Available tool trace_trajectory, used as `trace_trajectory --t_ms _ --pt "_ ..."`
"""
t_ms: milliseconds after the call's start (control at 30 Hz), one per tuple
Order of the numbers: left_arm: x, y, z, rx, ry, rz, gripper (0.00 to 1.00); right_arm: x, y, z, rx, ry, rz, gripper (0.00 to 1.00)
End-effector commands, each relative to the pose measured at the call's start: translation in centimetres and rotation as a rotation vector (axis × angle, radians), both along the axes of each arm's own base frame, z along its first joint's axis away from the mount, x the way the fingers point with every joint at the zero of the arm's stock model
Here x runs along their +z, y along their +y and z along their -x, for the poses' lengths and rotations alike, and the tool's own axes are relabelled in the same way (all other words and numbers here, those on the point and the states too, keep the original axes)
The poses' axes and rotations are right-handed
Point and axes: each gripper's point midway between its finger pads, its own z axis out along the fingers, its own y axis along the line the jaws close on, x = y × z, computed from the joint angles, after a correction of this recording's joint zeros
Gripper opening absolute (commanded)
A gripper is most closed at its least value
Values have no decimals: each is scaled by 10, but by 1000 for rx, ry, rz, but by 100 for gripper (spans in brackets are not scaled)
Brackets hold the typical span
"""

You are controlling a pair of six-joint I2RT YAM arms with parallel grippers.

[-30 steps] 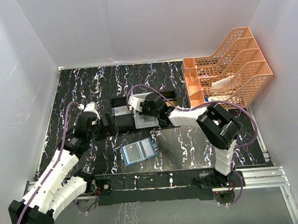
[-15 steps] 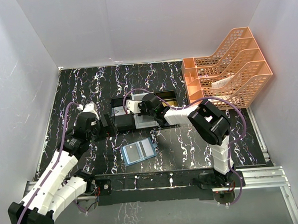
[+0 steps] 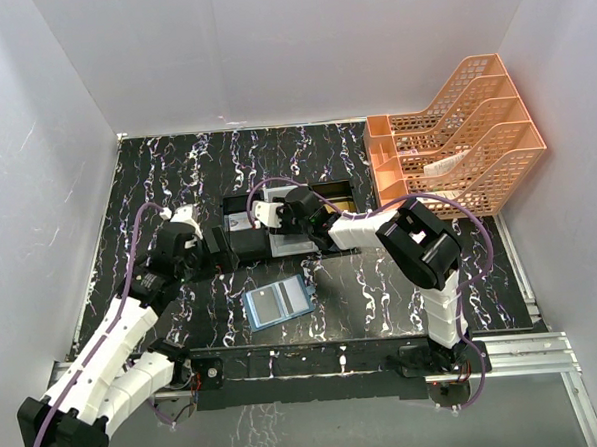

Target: Take the credit cards out of the card holder

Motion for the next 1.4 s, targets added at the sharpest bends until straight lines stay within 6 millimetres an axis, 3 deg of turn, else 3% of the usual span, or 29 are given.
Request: trace_trajectory --t_ms 0,100,167,300,400,467,533,600,800,1000,1200,1367 --pt "8 -6 -2 -31 -12 20 99 44 14 -6 17 -37 -112 44" --pt "6 -11 0 -50 0 44 99 49 17 -4 21 -25 -141 45" --pt "5 -15 2 -54 10 67 99 63 18 -4 13 -34 -197 46" --pt "4 -31 7 -90 29 154 99 110 25 4 6 -30 -409 48" --pt "6 -42 11 -123 45 217 99 159 15 13 -61 -35 -629 52" --pt "4 -47 14 -123 62 251 99 184 -1 22 -149 -10 -794 64" --pt "3 -50 15 -118 68 279 99 194 -13 36 -257 119 -965 78" --pt "1 -53 14 -110 73 303 99 192 -23 48 -378 266 -1045 95" --pt "-5 -65 11 -113 88 377 97 158 -20 109 -384 636 -1065 98" --pt "-12 -77 13 -143 121 437 86 131 -16 165 -330 930 -1141 78" --pt "-25 -84 20 -160 170 484 67 90 -5 201 -413 1100 -1084 46" --pt "-32 -88 25 -199 211 481 55 55 0 209 -554 1109 -1021 39"
